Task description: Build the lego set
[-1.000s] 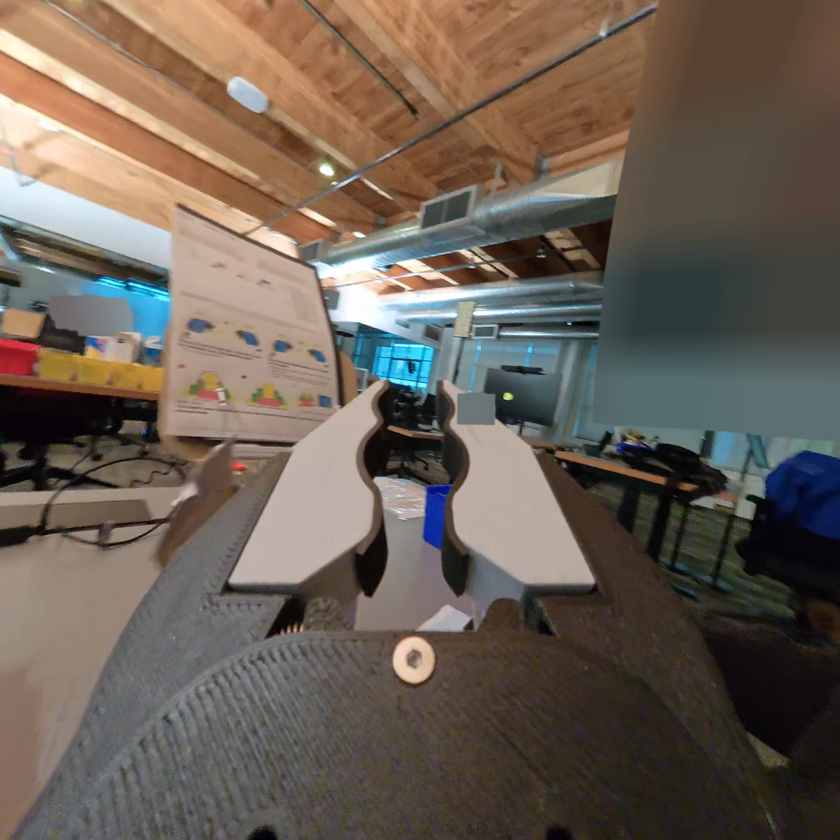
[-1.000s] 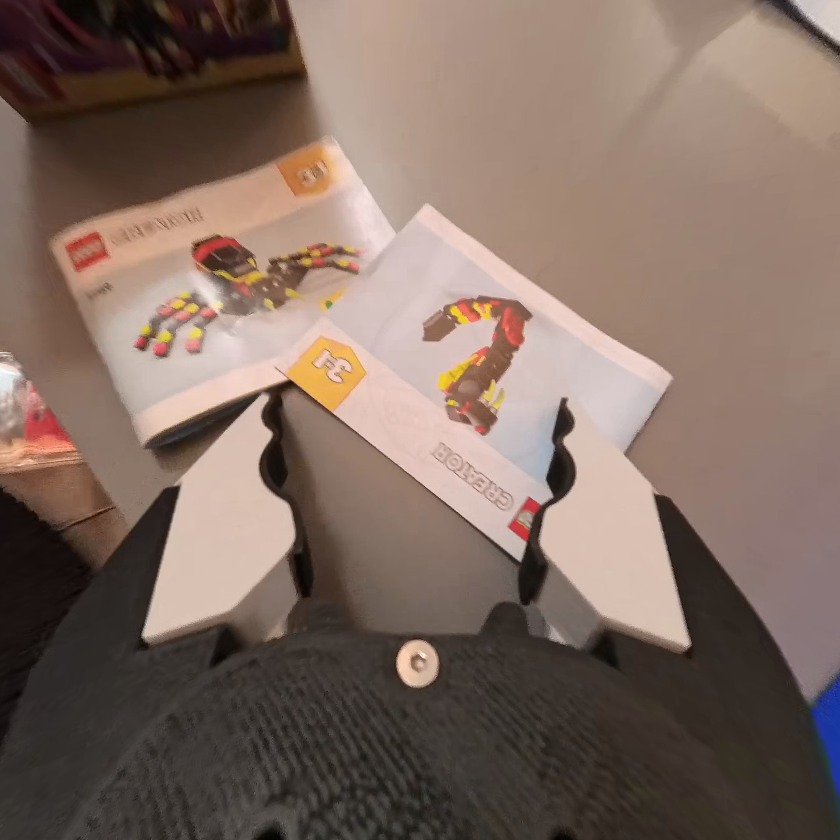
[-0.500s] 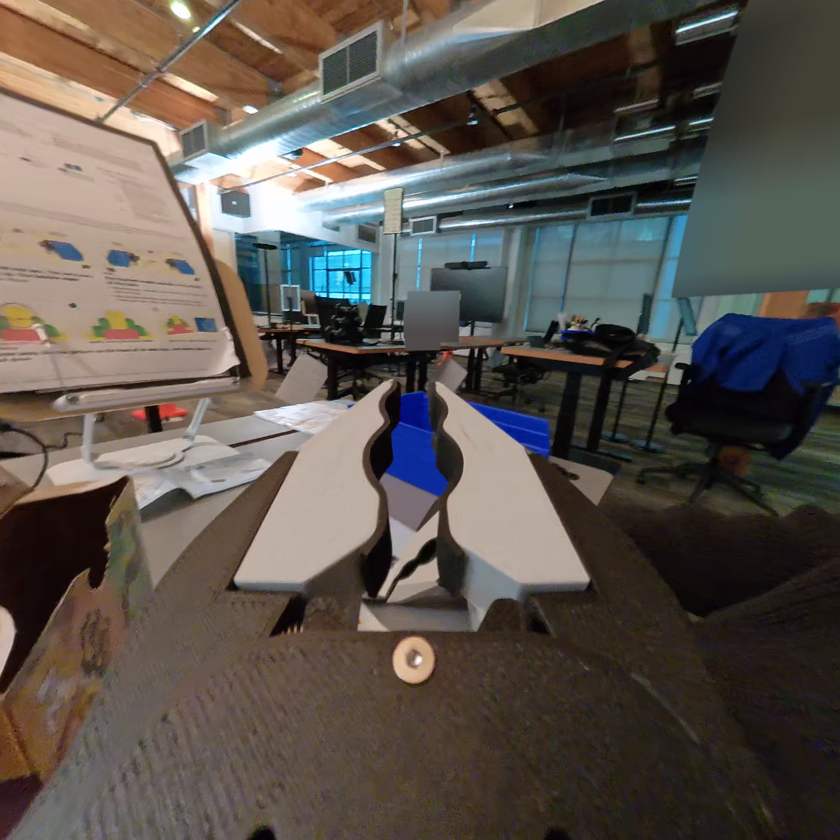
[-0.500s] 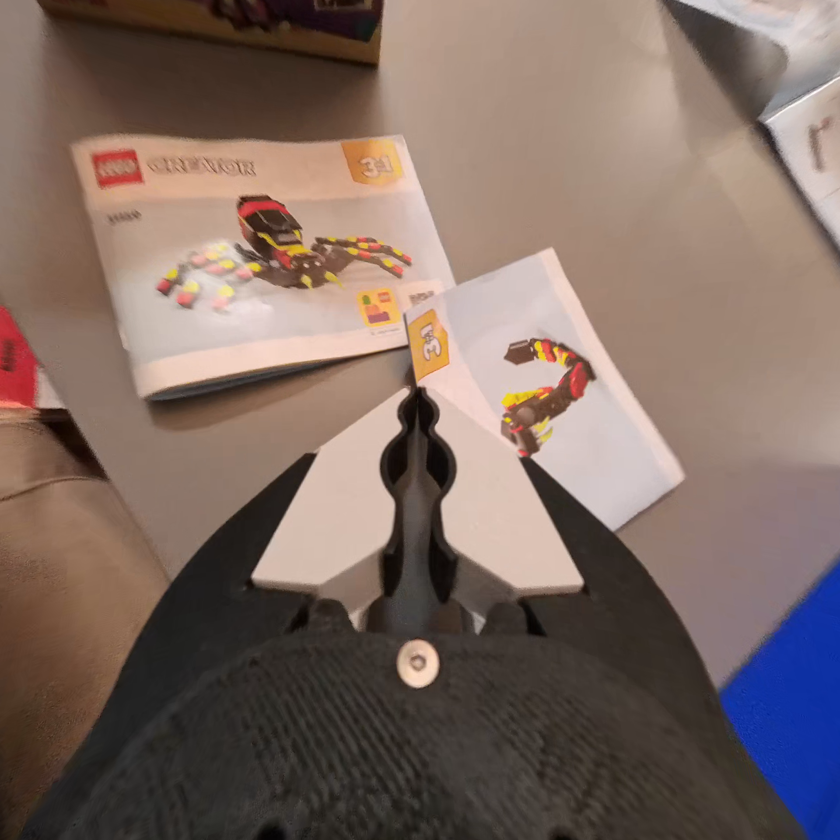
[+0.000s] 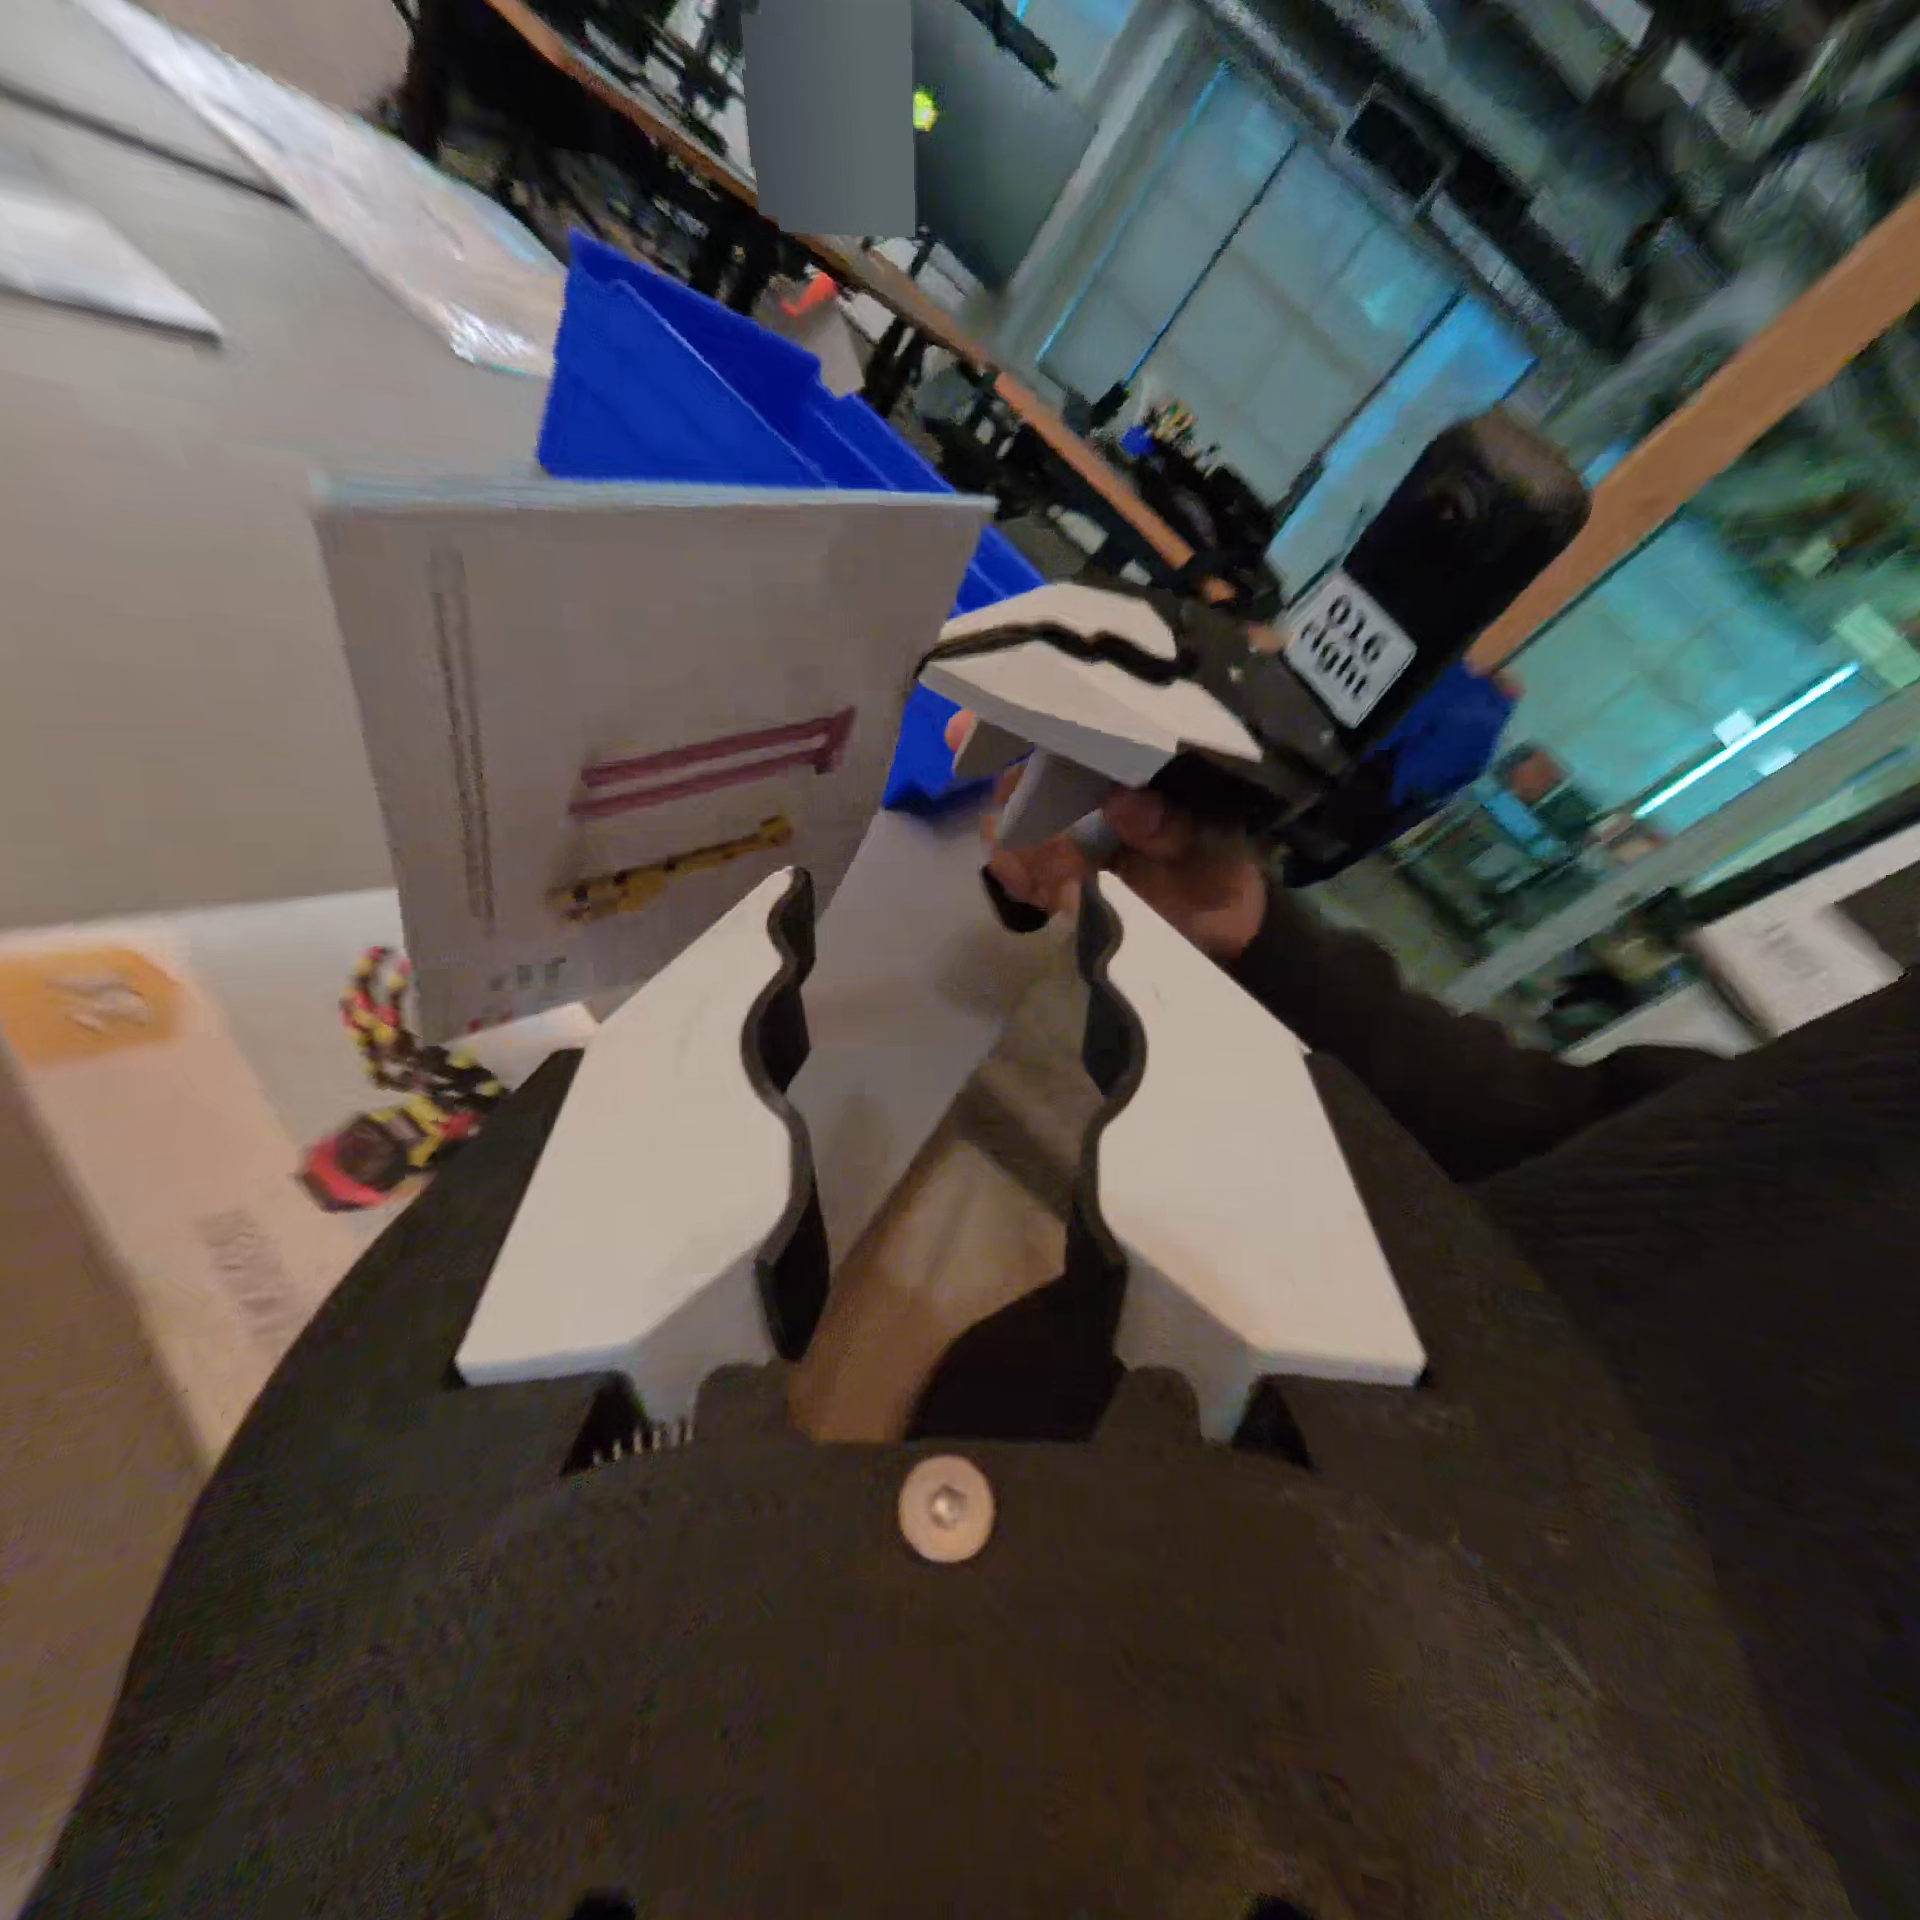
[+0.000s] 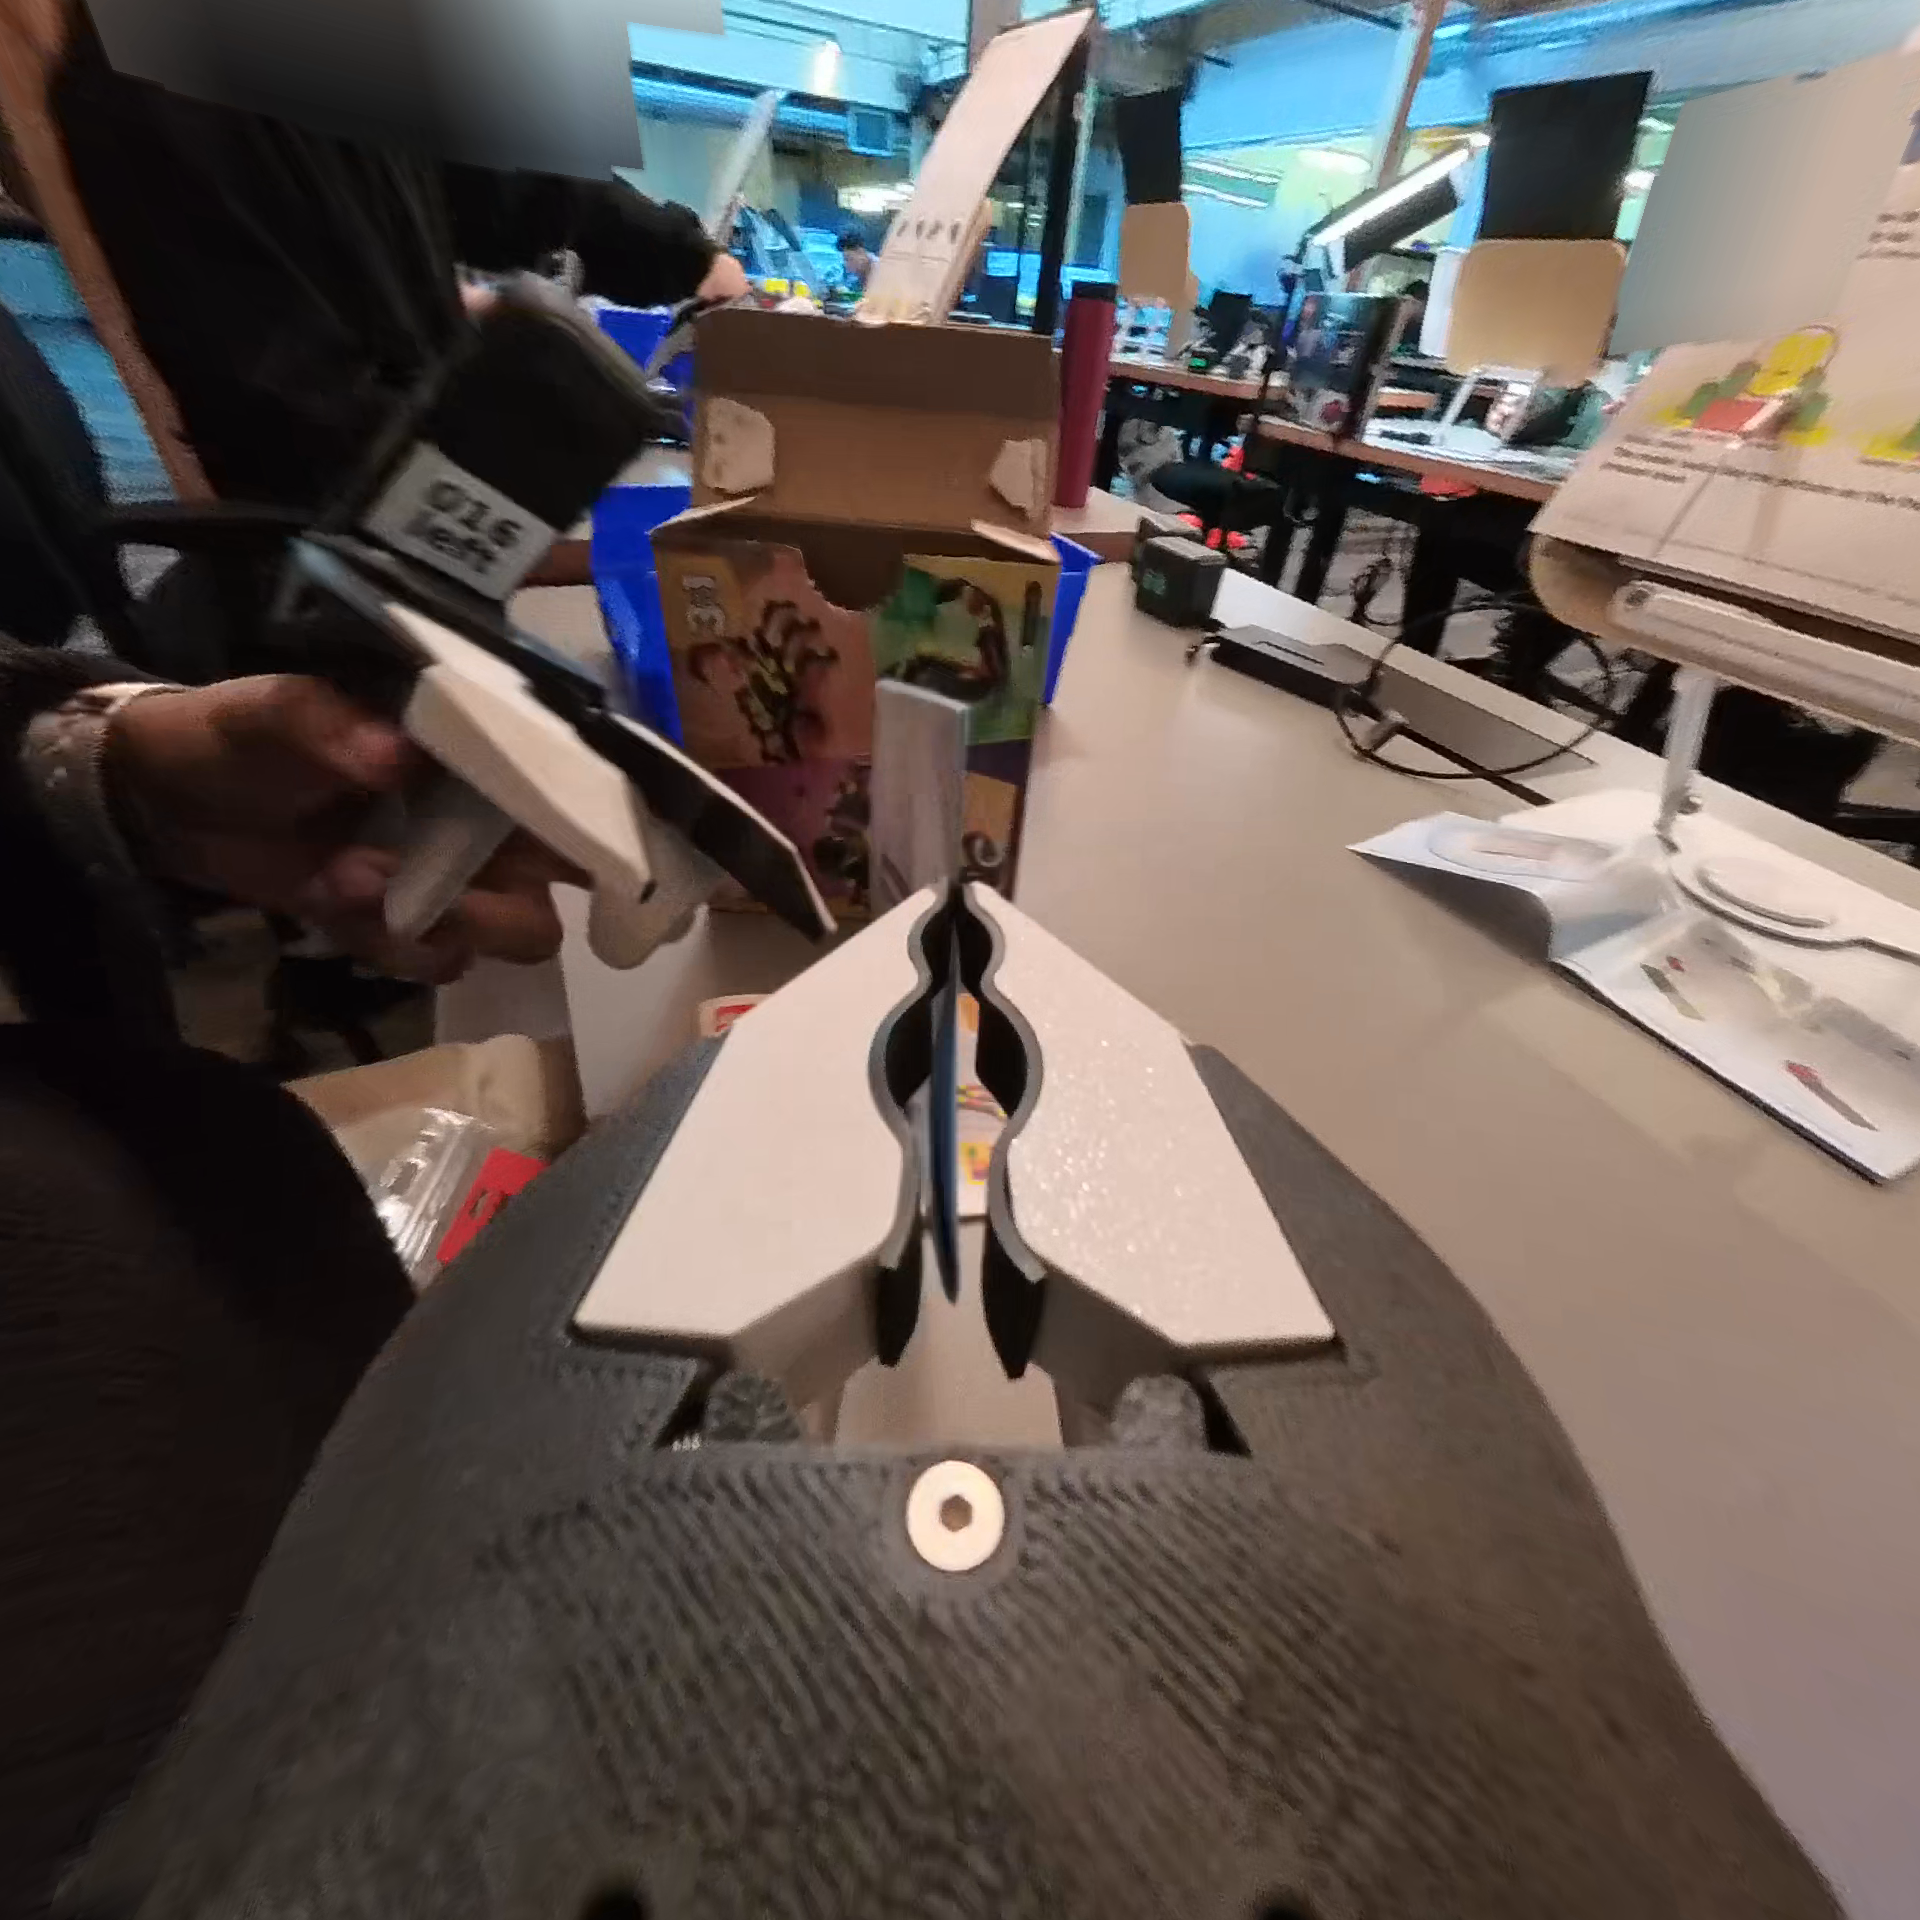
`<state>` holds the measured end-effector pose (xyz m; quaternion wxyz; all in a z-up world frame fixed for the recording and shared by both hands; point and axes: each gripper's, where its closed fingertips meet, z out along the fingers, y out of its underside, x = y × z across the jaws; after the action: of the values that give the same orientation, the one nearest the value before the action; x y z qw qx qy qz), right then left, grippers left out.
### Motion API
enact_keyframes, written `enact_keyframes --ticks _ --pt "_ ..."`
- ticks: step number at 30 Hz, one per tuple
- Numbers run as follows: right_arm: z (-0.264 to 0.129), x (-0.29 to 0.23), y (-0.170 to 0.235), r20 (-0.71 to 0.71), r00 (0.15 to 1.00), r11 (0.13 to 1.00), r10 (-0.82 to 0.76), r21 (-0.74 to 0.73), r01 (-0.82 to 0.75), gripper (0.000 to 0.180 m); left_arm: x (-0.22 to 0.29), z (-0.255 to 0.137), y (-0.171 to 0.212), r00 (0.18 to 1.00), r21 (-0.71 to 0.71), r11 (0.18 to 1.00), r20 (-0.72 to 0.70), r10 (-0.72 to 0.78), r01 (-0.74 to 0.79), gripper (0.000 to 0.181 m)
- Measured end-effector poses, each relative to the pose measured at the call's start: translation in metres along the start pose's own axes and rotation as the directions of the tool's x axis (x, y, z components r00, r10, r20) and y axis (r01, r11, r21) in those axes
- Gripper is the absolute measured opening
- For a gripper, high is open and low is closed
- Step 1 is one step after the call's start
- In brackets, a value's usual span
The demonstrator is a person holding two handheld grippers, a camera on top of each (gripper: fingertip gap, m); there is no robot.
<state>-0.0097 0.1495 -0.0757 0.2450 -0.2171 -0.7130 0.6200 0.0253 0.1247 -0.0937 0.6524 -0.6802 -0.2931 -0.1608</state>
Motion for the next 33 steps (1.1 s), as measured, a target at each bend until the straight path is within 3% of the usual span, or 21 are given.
enact_keyframes --ticks 3,6,10,12,15,18,22,24,28,33 --pt "0.006 -0.02 0.004 0.09 0.995 0.999 -0.045 -0.011 0.046 0.0 -0.002 0.001 0.001 0.965 -0.007 0.969 -0.092 -0.245 0.246 0.062" --pt "0.011 -0.048 0.01 0.191 0.973 0.99 -0.13 -0.027 0.138 0.0 -0.002 -0.001 -0.001 0.877 -0.022 0.896 -0.195 -0.439 0.443 0.071" --pt "0.017 -0.08 0.031 0.322 0.92 0.96 -0.222 -0.091 0.263 0.0 -0.007 -0.004 -0.005 0.803 -0.006 0.83 -0.247 -0.542 0.558 0.074" --pt "0.018 -0.093 0.034 0.386 0.894 0.956 -0.228 -0.085 0.281 0.0 -0.011 -0.004 -0.003 0.814 0.006 0.834 -0.218 -0.538 0.552 0.059" --pt "0.019 -0.1 0.037 0.424 0.875 0.951 -0.232 -0.091 0.296 0.0 -0.017 -0.005 0.001 0.832 0.032 0.84 -0.162 -0.53 0.541 0.006" --pt "0.019 -0.091 0.026 0.412 0.892 0.974 -0.186 -0.044 0.224 0.003 -0.024 -0.01 -0.002 0.853 0.084 0.85 -0.112 -0.51 0.52 0.0" --pt "0.008 -0.043 -0.029 0.307 0.951 0.981 0.026 0.177 -0.083 0.03 -0.032 -0.023 -0.004 0.881 0.149 0.868 -0.045 -0.472 0.473 0.0" --pt "0.006 -0.014 -0.031 0.255 0.961 0.969 0.105 0.19 -0.157 0.044 -0.03 -0.027 0.0 0.881 0.164 0.867 -0.029 -0.472 0.47 0.0" --pt "0.024 0.012 0.017 0.167 0.983 0.995 0.082 -0.066 -0.072 0.077 -0.015 -0.032 0.023 0.897 0.17 0.889 0.047 -0.439 0.426 0.0" --pt "0.046 -0.01 0.068 0.196 0.971 0.947 0.139 -0.313 -0.073 0.11 0.014 -0.064 0.034 0.911 0.234 0.908 0.143 -0.387 0.349 0.0"
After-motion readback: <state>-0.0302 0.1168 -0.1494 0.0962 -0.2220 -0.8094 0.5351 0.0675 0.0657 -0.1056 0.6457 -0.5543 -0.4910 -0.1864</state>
